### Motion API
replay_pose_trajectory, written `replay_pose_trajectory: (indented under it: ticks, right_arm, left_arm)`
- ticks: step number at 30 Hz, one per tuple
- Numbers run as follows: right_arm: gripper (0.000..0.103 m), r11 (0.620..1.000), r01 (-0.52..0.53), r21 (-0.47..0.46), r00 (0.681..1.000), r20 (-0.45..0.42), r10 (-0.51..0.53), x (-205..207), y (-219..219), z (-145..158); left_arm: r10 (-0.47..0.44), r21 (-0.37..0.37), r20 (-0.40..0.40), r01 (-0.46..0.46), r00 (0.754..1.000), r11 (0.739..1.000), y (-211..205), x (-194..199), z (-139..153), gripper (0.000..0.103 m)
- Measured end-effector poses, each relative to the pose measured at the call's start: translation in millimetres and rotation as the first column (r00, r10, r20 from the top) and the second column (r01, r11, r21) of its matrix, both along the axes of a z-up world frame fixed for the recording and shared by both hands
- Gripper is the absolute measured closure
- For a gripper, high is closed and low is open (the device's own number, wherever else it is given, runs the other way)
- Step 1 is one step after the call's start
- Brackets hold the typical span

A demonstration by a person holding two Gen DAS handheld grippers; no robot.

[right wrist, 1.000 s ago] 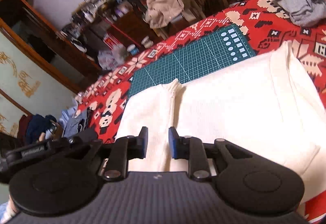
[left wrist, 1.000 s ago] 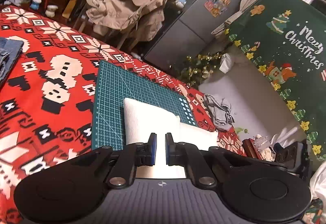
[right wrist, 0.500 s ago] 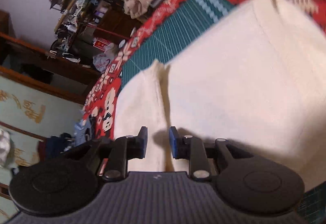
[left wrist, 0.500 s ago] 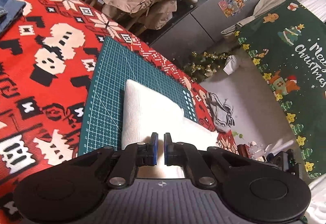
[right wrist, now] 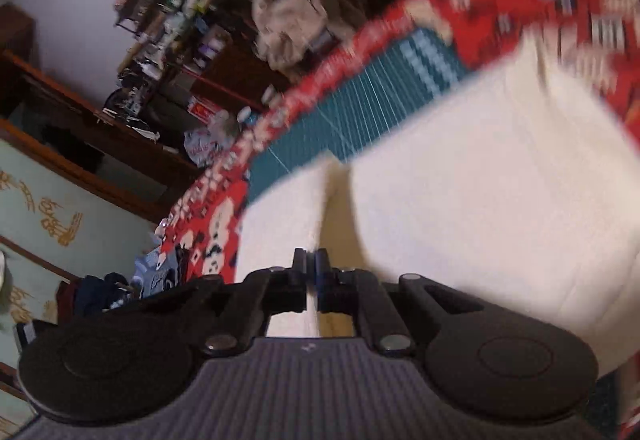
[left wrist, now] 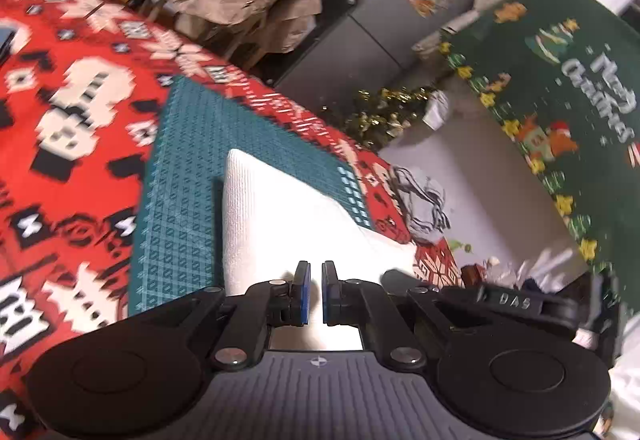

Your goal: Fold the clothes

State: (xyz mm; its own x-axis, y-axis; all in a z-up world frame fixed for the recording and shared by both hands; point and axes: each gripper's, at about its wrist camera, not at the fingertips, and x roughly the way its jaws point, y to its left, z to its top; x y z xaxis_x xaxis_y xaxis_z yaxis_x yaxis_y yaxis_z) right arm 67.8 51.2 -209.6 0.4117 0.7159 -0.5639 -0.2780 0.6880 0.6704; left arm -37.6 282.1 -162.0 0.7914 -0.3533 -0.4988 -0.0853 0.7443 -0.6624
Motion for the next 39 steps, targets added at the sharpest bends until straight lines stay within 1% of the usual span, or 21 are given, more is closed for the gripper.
replay_pose_trajectory:
  ticks: [1, 3, 6, 8, 11, 13, 14, 15, 16, 18, 21, 26, 29, 30, 31, 33, 34, 35, 36, 37, 39]
  right_arm:
    - [0.099, 1.000, 0.006, -0.013, 1.000, 0.026, -0.006, -1, -6, 8]
    - [0.099, 0.999, 0.008, -0.035, 0.999, 0.038, -0.007, 0, -13, 10]
    - [0.099, 0.996, 0.005, -0.087, 1.000, 0.006, -0.005, 3, -14, -7]
    - [0.099, 0.992, 0.002, -0.123, 1.000, 0.002, -0.001, 2, -12, -18]
    - [0.099, 0.994, 0.021, -0.109, 0.999, 0.029, -0.018, -1, -14, -13]
    - [0.097, 0.994, 0.025, -0.103, 0.998, 0.054, -0.020, -1, -14, -9]
    - [0.095, 0.995, 0.019, -0.103, 0.999, 0.035, -0.016, 0, -15, -11]
    - [0.085, 0.995, 0.012, -0.103, 1.000, 0.010, -0.011, 0, -16, -14]
    - [0.084, 0.996, 0.015, -0.092, 1.000, -0.023, -0.017, 0, -19, -17]
    - [0.083, 0.998, 0.017, -0.065, 0.999, -0.029, -0.018, -8, -29, -15]
    - [0.073, 0.999, 0.005, -0.035, 1.000, -0.030, -0.006, -23, -46, -12]
    - [0.073, 0.999, -0.037, 0.036, 0.995, -0.091, 0.040, -48, -60, -13]
    - [0.071, 0.998, -0.049, 0.043, 0.992, -0.114, 0.053, -57, -61, -20]
    - [0.068, 0.997, -0.050, 0.053, 0.990, -0.126, 0.056, -58, -61, -23]
    - [0.067, 0.997, -0.051, 0.064, 0.989, -0.137, 0.059, -59, -61, -27]
    - [0.068, 0.995, -0.053, 0.079, 0.986, -0.152, 0.065, -60, -61, -32]
    - [0.070, 0.995, -0.057, 0.080, 0.986, -0.155, 0.069, -60, -60, -33]
    - [0.076, 0.995, -0.062, 0.080, 0.985, -0.157, 0.074, -60, -59, -35]
    - [0.096, 0.995, -0.066, 0.080, 0.984, -0.159, 0.078, -60, -58, -36]
    - [0.098, 0.996, -0.062, 0.065, 0.986, -0.149, 0.071, -61, -58, -34]
    - [0.098, 0.997, -0.059, 0.040, 0.994, -0.088, 0.062, -64, -59, -22]
  left_arm:
    - [-0.005, 0.006, -0.005, 0.005, 1.000, 1.000, -2, 2, -2, 0.099]
    - [-0.006, 0.010, -0.029, 0.007, 1.000, 1.000, -6, 7, -10, 0.099]
    - [-0.001, 0.026, -0.062, 0.002, 0.998, 1.000, -9, 10, -20, 0.101]
    - [0.002, 0.016, -0.071, -0.001, 0.997, 1.000, -8, 8, -20, 0.101]
    - [-0.018, 0.058, -0.053, 0.021, 0.998, 0.998, -10, 0, -10, 0.101]
    - [-0.034, 0.083, -0.060, 0.039, 0.998, 0.996, -13, -1, -12, 0.101]
    - [-0.035, 0.083, -0.069, 0.040, 0.997, 0.996, -14, 0, -15, 0.101]
    - [-0.032, 0.080, -0.076, 0.038, 0.997, 0.996, -15, 1, -19, 0.101]
    - [-0.032, 0.080, -0.076, 0.038, 0.997, 0.996, -15, 1, -21, 0.101]
    - [-0.034, 0.084, -0.069, 0.040, 0.997, 0.996, -15, 1, -22, 0.101]
    - [-0.025, 0.068, -0.068, 0.030, 0.997, 0.997, -14, 0, -20, 0.101]
    - [-0.014, 0.040, -0.041, 0.016, 0.999, 0.999, -12, -10, -9, 0.100]
    - [-0.014, 0.024, -0.024, 0.015, 1.000, 1.000, -10, -24, 0, 0.100]
    - [-0.016, 0.014, -0.022, 0.017, 1.000, 1.000, -9, -29, 1, 0.100]
    - [-0.020, 0.002, -0.022, 0.020, 1.000, 1.000, -8, -35, 2, 0.100]
    - [-0.040, -0.021, -0.031, 0.039, 0.999, 0.999, -8, -43, 1, 0.100]
    - [-0.051, -0.019, -0.044, 0.050, 0.998, 0.999, -10, -46, -2, 0.100]
    - [-0.061, -0.011, -0.060, 0.060, 0.996, 0.998, -13, -47, -6, 0.100]
    - [-0.070, -0.005, -0.068, 0.069, 0.995, 0.998, -15, -47, -8, 0.101]
    - [-0.077, 0.000, -0.070, 0.077, 0.995, 0.997, -18, -47, -9, 0.101]
    - [-0.092, 0.011, -0.075, 0.093, 0.993, 0.996, -23, -46, -10, 0.100]
